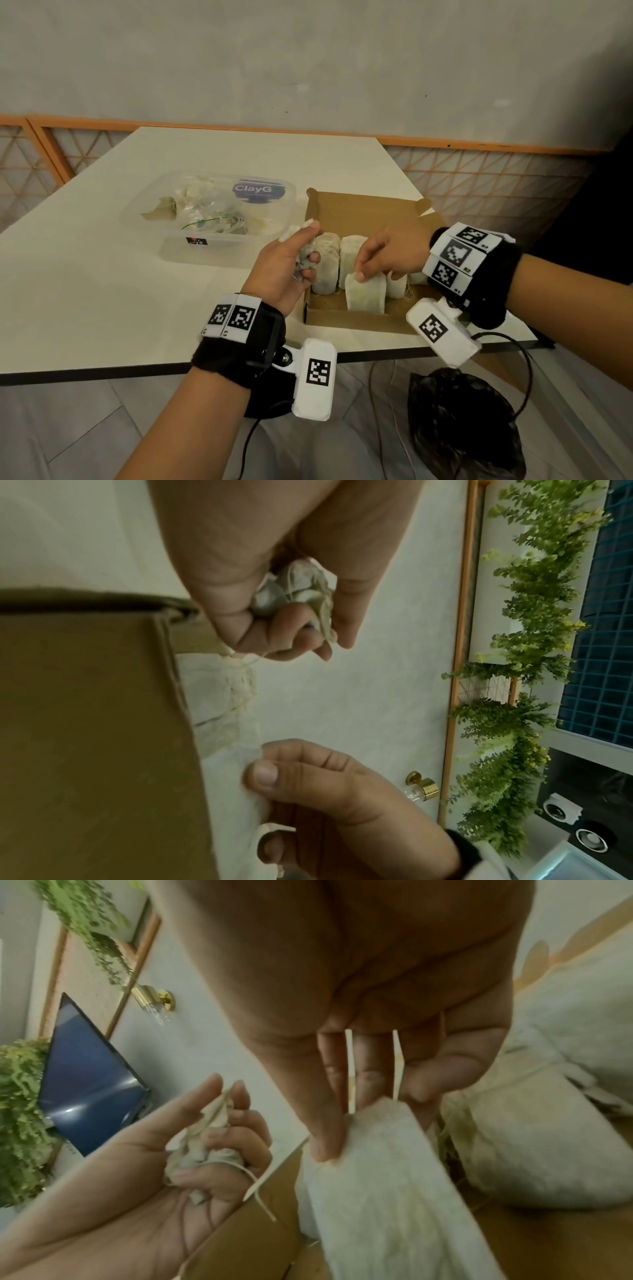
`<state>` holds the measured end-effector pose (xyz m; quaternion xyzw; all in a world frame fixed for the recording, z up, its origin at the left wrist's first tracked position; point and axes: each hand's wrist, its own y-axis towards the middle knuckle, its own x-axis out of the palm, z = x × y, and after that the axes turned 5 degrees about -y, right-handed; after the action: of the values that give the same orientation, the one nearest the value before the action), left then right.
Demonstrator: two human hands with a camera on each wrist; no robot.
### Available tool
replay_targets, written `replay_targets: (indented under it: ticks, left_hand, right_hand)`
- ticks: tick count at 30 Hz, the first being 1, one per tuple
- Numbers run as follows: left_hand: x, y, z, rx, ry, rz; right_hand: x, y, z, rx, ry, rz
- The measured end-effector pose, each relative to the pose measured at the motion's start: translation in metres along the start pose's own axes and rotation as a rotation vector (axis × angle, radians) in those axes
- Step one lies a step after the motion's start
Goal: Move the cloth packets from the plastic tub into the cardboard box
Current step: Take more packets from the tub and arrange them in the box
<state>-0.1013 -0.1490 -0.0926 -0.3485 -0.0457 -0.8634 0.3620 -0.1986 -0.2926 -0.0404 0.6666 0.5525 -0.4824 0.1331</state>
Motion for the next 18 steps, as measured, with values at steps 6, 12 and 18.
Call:
replay_targets:
  ticks: [6,12,18]
  left_hand:
    - [-0.001,0.0,0.0,-0.012,-0.005,0.009]
    - [0.002,0.0,0.0,-0.014,0.004,0.022]
    - [0.006,0.001,0.002,-0.073,-0.153,-0.064]
  right_hand:
    - [-0.005,0.016,0.001,0.081,0.085,0.073]
    - [-0.012,0.012,0.004,0.043,-0.046,0.214]
    - [0.004,-0.029,0.014,-0.113,-0.106,0.28]
